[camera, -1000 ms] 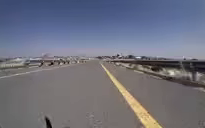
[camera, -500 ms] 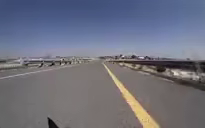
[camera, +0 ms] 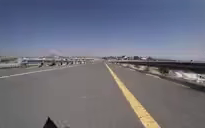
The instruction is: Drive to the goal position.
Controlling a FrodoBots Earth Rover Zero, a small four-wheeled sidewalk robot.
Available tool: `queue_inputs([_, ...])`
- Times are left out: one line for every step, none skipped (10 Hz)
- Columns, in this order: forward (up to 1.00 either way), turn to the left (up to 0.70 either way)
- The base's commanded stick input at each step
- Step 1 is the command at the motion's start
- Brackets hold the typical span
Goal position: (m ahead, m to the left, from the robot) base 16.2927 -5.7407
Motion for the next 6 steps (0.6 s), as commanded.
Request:
queue_inputs([1.00, 0.00])
queue_inputs([1.00, 0.00])
queue_inputs([1.00, 0.00])
queue_inputs([1.00, 0.00])
queue_inputs([1.00, 0.00])
queue_inputs([1.00, 0.00])
